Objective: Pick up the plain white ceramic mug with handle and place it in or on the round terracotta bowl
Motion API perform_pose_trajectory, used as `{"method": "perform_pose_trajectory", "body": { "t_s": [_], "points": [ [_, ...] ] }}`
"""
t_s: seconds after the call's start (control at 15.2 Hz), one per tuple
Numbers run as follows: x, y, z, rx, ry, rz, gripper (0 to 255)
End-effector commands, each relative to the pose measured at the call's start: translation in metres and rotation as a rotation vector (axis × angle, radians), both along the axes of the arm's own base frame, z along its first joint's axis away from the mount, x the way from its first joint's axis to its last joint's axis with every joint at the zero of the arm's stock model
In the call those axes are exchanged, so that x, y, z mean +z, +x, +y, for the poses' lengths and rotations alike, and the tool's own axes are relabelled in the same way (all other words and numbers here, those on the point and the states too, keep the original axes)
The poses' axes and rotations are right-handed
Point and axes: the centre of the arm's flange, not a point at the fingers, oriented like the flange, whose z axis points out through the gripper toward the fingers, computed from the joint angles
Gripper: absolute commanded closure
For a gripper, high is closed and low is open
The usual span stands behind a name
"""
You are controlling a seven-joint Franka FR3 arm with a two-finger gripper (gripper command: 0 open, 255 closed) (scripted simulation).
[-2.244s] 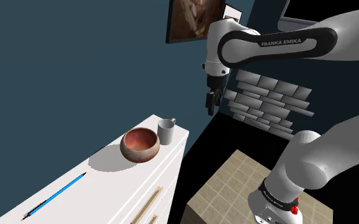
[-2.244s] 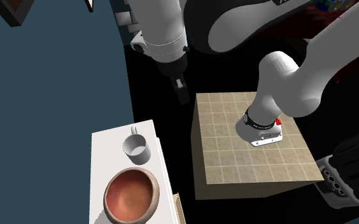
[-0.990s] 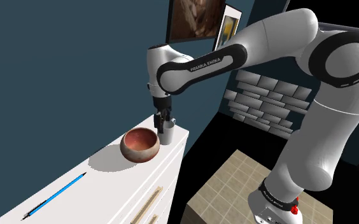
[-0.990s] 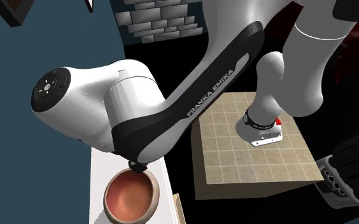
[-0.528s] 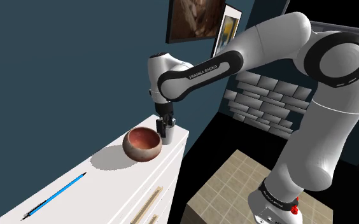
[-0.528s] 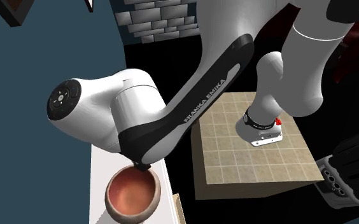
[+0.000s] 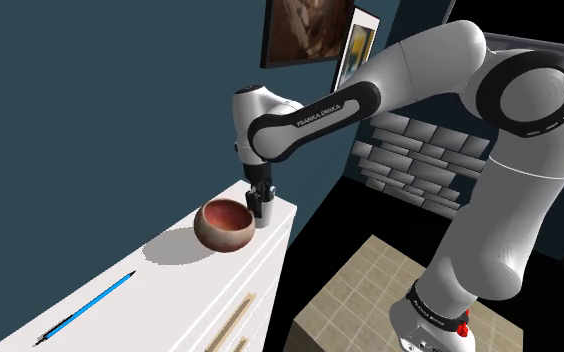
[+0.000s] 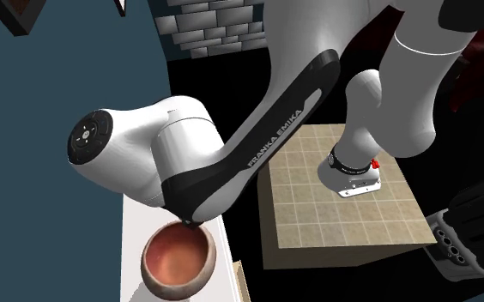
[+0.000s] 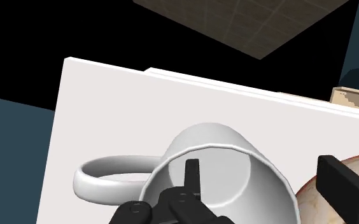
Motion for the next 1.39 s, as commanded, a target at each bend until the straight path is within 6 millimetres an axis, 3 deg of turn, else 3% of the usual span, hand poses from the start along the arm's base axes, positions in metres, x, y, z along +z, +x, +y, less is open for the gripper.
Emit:
{"method": "perform_pose_trajectory", "body": {
  "t_s": [0.0, 0.53, 1.32],
  "points": [
    [-0.005, 0.002, 0.009, 0.011, 0.020, -0.026, 255],
    [-0.006, 0.000, 0.009, 0.011, 0.020, -0.026, 255],
    [0.058, 0.000, 0.009, 0.011, 0.020, -0.026, 255]
  ]
}}
